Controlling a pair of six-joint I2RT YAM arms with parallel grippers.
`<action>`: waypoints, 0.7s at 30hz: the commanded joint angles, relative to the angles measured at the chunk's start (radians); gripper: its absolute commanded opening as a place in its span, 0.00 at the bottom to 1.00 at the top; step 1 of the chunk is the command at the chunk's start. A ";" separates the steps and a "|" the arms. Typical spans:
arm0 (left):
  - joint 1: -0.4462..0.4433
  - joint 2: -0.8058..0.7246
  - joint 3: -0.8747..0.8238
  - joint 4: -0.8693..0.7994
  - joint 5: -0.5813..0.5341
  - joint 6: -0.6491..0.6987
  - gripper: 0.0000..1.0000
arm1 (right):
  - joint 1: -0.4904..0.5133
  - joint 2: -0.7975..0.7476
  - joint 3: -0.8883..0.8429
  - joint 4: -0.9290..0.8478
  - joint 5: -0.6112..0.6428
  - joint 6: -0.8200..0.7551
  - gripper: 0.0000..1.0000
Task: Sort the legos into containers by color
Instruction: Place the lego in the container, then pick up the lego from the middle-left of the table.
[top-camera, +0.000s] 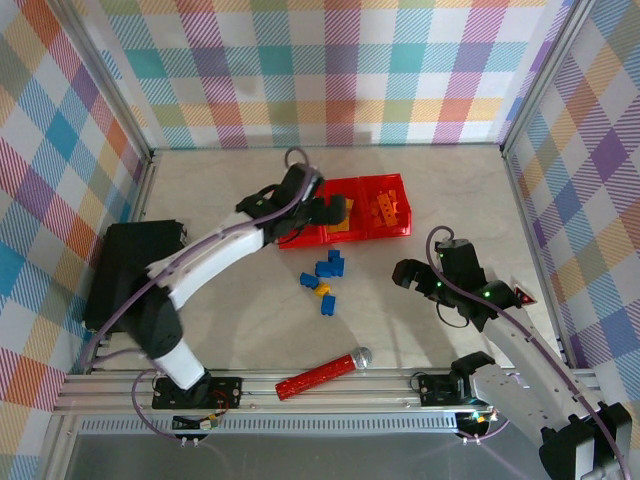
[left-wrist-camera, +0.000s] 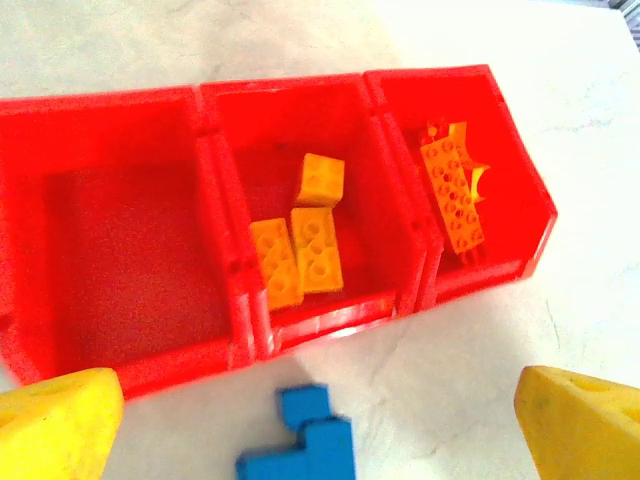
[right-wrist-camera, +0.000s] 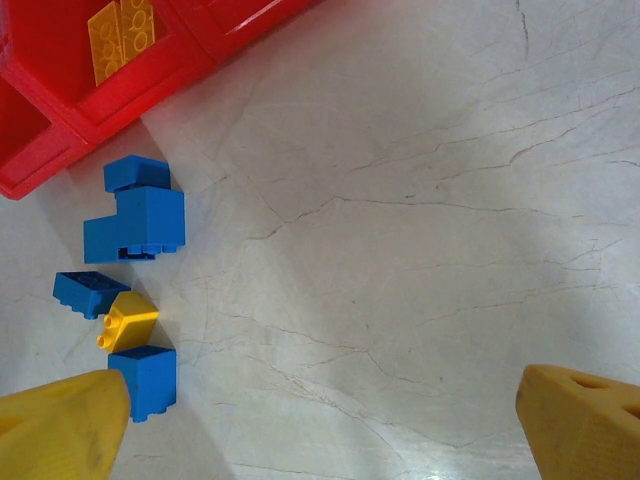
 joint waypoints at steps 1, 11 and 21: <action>-0.045 -0.094 -0.174 0.030 -0.031 -0.054 1.00 | -0.003 0.014 0.002 0.009 0.017 -0.002 0.99; -0.322 -0.220 -0.386 -0.050 -0.204 -0.173 1.00 | -0.002 0.062 -0.051 0.089 -0.021 0.049 0.99; -0.450 -0.073 -0.362 -0.129 -0.225 -0.275 0.97 | -0.002 0.063 -0.098 0.110 -0.027 0.065 0.99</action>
